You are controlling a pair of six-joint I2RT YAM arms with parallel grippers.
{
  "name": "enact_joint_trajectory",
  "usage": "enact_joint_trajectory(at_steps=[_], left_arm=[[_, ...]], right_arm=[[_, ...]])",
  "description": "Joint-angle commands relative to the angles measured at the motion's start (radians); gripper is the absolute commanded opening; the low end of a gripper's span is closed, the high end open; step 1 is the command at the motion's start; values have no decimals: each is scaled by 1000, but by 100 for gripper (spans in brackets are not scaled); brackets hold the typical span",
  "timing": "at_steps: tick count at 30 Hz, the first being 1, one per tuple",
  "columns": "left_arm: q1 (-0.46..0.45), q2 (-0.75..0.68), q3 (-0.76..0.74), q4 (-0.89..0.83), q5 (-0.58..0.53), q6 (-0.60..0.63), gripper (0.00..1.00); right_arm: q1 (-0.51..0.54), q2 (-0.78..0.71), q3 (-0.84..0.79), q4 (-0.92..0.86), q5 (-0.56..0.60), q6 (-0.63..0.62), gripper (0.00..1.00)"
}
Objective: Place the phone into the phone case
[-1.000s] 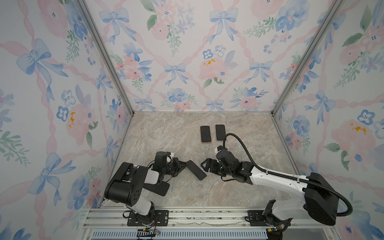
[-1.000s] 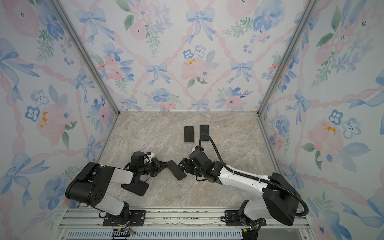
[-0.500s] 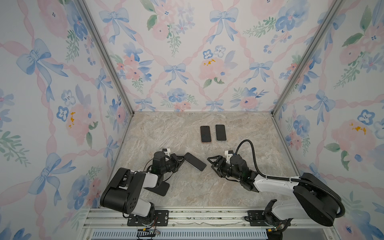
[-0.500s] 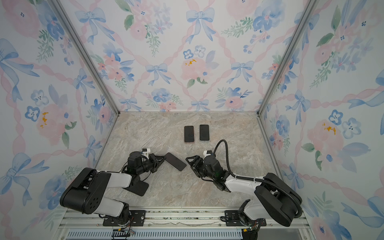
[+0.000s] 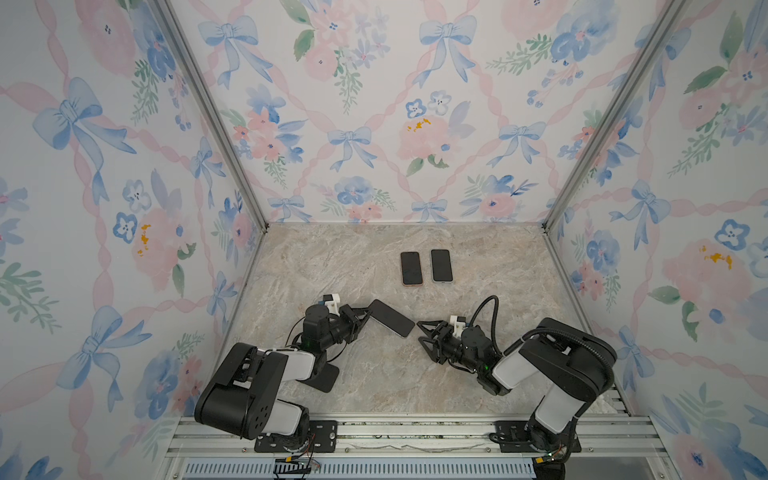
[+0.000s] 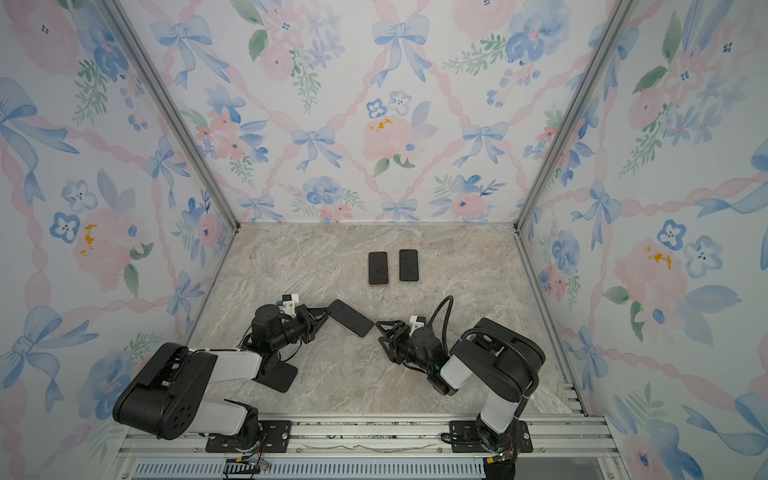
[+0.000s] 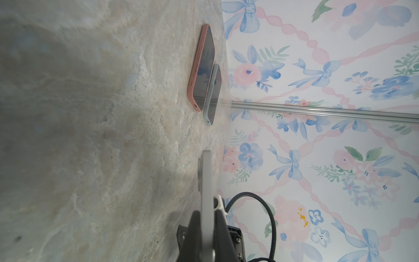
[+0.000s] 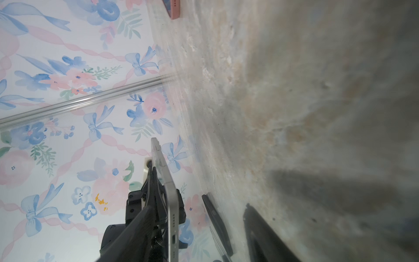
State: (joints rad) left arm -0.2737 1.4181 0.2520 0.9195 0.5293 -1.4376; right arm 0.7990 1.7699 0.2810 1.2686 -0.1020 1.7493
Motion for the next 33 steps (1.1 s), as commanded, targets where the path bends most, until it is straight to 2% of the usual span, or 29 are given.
enact_joint_trajectory(at_steps=[1, 8, 16, 33], left_arm=[[-9, -22, -3, 67, 1, -18, 0], [-20, -10, 2, 74, -2, -23, 0], [-26, 0, 5, 90, -1, -35, 0], [-35, 7, 0, 88, 0, -44, 2]], right_arm=[[11, 0, 18, 137, -9, 19, 66], [14, -6, 38, 135, -19, 6, 67], [18, -14, 58, 136, -28, -8, 59], [-4, -40, 58, 135, -41, -35, 26]])
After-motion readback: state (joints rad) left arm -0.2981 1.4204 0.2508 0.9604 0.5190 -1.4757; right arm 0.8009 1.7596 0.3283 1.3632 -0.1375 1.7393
